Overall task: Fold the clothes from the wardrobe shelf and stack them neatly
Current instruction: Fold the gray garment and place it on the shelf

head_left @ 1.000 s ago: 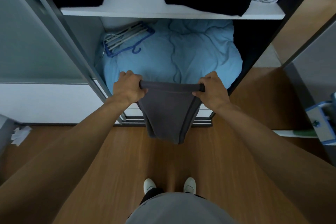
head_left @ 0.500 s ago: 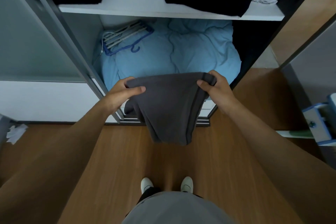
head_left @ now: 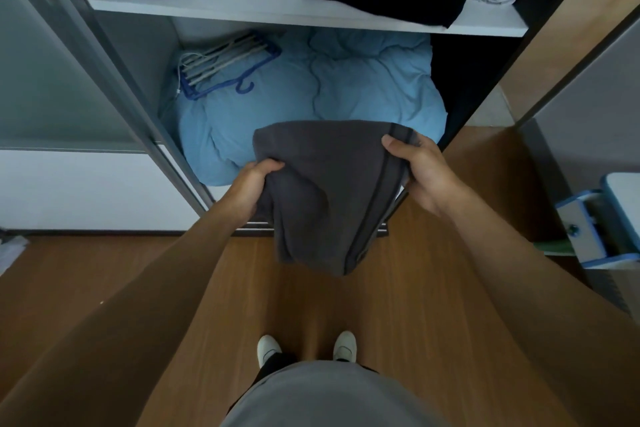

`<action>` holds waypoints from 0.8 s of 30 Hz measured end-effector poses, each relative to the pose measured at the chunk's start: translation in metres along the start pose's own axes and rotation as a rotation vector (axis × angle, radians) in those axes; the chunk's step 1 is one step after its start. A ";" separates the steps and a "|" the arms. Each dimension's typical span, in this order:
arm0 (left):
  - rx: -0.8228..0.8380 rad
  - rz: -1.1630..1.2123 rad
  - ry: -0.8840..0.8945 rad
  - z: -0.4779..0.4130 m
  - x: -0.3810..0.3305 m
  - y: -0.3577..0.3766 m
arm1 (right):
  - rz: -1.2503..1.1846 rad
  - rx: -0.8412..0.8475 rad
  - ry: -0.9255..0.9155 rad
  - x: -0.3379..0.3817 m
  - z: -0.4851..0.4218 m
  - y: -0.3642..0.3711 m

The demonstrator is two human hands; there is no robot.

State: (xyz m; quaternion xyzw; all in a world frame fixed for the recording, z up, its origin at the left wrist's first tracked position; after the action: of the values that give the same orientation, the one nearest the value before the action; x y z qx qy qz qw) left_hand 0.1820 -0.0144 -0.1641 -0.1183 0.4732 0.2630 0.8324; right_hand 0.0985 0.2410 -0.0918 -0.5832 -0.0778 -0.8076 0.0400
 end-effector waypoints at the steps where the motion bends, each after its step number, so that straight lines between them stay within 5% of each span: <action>1: -0.006 0.047 -0.036 0.005 -0.005 0.005 | -0.051 0.020 0.032 0.006 -0.002 -0.005; 5: 0.026 0.205 -0.097 0.022 -0.026 0.022 | -0.241 0.094 0.148 -0.009 -0.001 -0.023; 8: 0.053 0.257 -0.115 0.032 -0.036 0.029 | 0.002 0.161 0.257 -0.057 0.018 -0.011; 11: 0.046 0.262 -0.162 0.035 -0.039 0.024 | 0.199 0.154 0.180 -0.075 0.025 0.015; 16: 0.022 0.115 -0.109 0.029 -0.058 -0.004 | -0.228 0.065 0.262 -0.060 0.019 0.015; 24: 0.089 0.011 -0.080 0.027 -0.058 -0.019 | -0.317 0.089 0.419 -0.053 0.037 0.034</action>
State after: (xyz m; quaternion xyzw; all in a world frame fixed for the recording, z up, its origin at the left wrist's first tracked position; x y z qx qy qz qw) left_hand 0.1880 -0.0374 -0.1017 -0.0678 0.4512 0.2508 0.8538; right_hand 0.1554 0.2121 -0.1275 -0.3815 -0.1937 -0.9027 -0.0461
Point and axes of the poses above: each hand's wrist, its own z-axis away from the middle knuckle, its own y-axis out of the palm, x = y × z, the point moved 2 cm from there along -z, towards the middle knuckle, and after that the axes turned 10 degrees about -x, right-handed, at the moved point
